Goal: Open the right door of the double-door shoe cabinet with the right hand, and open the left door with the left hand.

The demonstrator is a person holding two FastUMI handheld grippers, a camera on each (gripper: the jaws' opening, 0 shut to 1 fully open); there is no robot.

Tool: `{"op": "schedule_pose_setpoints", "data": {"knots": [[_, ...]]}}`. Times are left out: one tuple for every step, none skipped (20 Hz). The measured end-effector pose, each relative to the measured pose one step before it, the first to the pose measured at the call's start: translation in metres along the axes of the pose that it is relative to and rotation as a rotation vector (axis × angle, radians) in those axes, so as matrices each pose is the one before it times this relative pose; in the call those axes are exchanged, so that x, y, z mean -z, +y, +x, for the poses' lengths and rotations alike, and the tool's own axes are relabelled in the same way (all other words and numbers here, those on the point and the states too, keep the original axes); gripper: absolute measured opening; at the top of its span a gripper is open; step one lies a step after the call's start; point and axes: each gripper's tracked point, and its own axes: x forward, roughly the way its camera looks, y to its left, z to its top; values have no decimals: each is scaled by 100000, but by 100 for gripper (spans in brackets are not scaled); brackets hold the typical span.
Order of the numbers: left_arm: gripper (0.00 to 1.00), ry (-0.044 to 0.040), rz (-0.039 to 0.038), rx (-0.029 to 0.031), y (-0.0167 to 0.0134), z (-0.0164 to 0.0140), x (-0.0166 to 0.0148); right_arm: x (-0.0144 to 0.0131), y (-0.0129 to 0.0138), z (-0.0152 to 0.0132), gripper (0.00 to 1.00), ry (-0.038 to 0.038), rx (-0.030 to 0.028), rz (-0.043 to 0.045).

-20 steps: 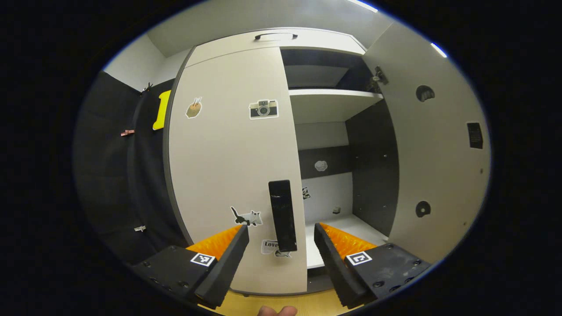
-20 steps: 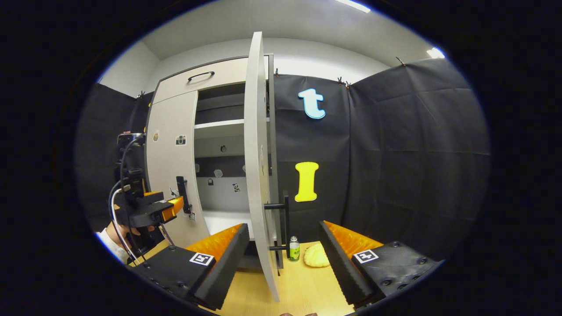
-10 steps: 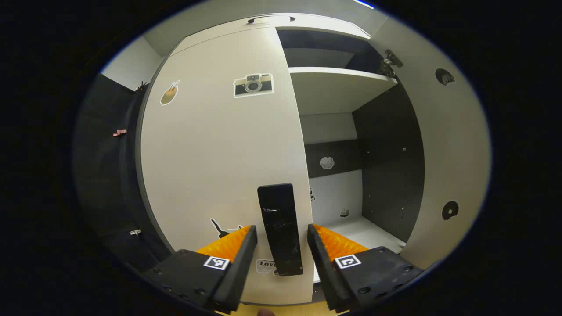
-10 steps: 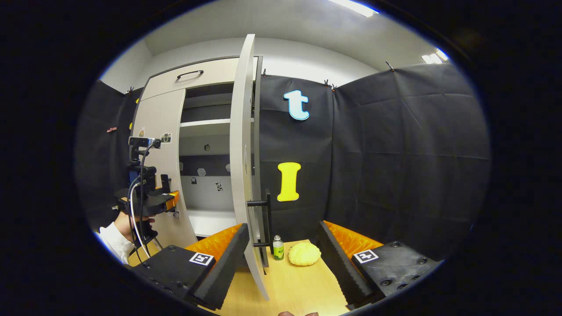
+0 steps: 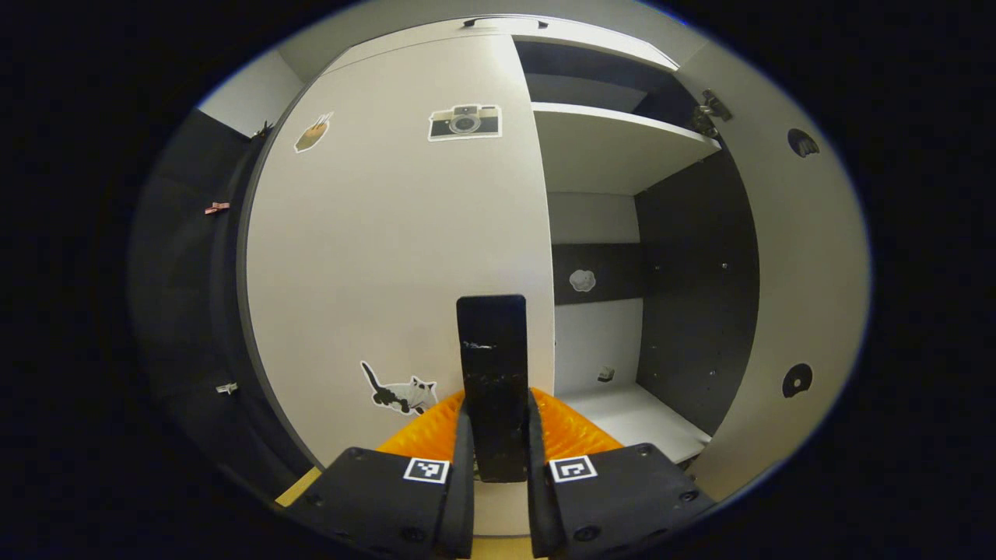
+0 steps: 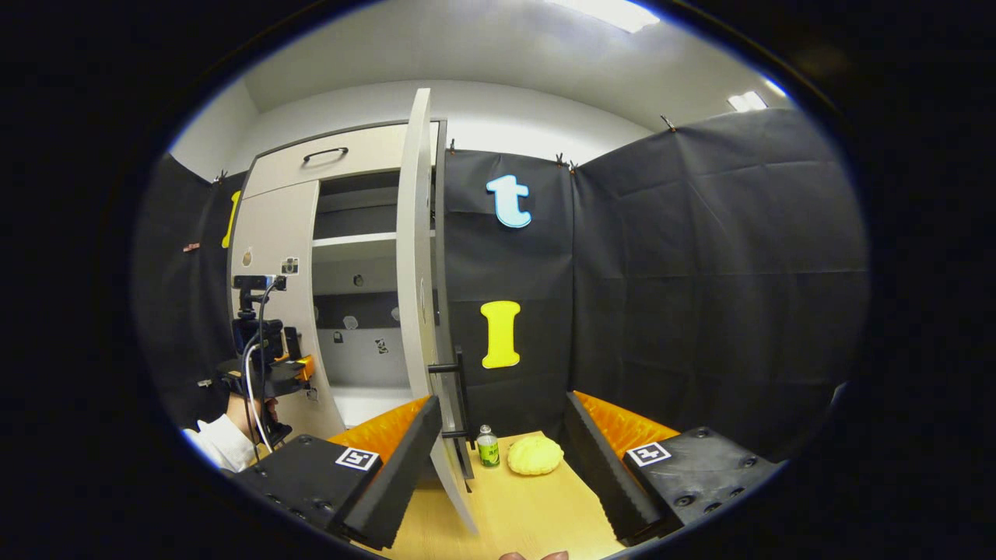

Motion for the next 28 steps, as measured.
{"op": "schedule_pose_setpoints", "data": {"knots": [[31, 208, 24, 610, 0, -76, 5, -565, -232, -440, 99, -2291, 446, -1801], [27, -100, -719, 1471, 20, -134, -40, -401, -441, -524, 99, -2114, 1267, -2168], [25, -296, -1227, 1394, -35, -233, 44, -120, -559, -371, 99, -907, 1760, -2102], [24, 166, -711, 1124, 40, -321, -48, 127, -285, -364, 99, 94, 1116, -1106], [23, -54, -57, 999, 97, -398, -111, 304, 171, -210, 99, 1319, 30, 154], [23, 259, 232, 935, 128, -492, -77, 464, 82, -244, 99, 2002, -329, 1056], [22, 76, 117, 945, 95, -558, -53, 396, 90, -41, 99, 1642, -189, 929], [22, -105, -881, 1066, 202, -593, 16, 127, 130, -208, 99, 502, 5, 555], [21, 236, -685, 1134, 254, -396, 171, 45, 308, -258, 95, 265, -482, 404], [21, 268, -464, 1052, 315, -569, -41, -132, 453, -260, 99, -301, -527, 448], [21, 364, -136, 841, 244, -319, 45, -258, 423, -144, 99, -436, -471, 710], [20, 423, -16, 691, 276, -132, -43, -222, 565, -112, 99, -473, -609, 695], [20, 611, -60, 666, 346, -341, 215, 47, 603, 35, 99, -121, -657, 347], [19, 242, -383, 597, 303, -326, 72, 152, 680, -144, 95, 461, -1214, -263], [19, 235, -285, 332, 327, -612, 90, 57, 623, -66, 99, 266, -904, -583], [20, -106, 432, 105, 309, -448, -7, 25, 810, -130, 99, -273, -1040, -790], [20, -187, 565, -30, 148, -398, 40, -80, 601, -82, 100, -586, -805, -369], [19, -105, 325, -14, 331, -297, -33, -66, 769, -8, 99, -492, -1238, 339], [19, -312, -633, -125, 217, -458, 155, 43, 927, 75, 100, -97, -1537, 601], [18, -112, -1023, -119, 306, -244, 102, 52, 787, 168, 99, 111, -1348, 392], [18, -230, -864, 99, 237, -90, -10, 39, 685, 230, 99, 139, -1190, 76], [18, -120, -445, 430, 233, -24, -6, 76, 773, 239, 100, -56, -1124, -82], [17, -137, -95, 666, 214, -121, -39, 16, 767, 92, 100, -248, -989, 133], [18, 77, -62, 1111, 108, -6, -38, -43, 883, 77, 100, -315, -1067, 457], [18, -27, 43, 1357, 129, -112, 57, 75, 773, 445, 99, -304, -1173, 792], [18, 328, 63, 1338, 126, 8, -10, 134, 930, 112, 100, 65, -1453, 941], [18, -94, 408, 1371, 160, -121, -57, 166, 904, -200, 99, 432, -1355, 571], [18, 725, 1087, 1180, 59, -42, -17, 183, 713, -117, 99, 342, -1206, 83]]}}
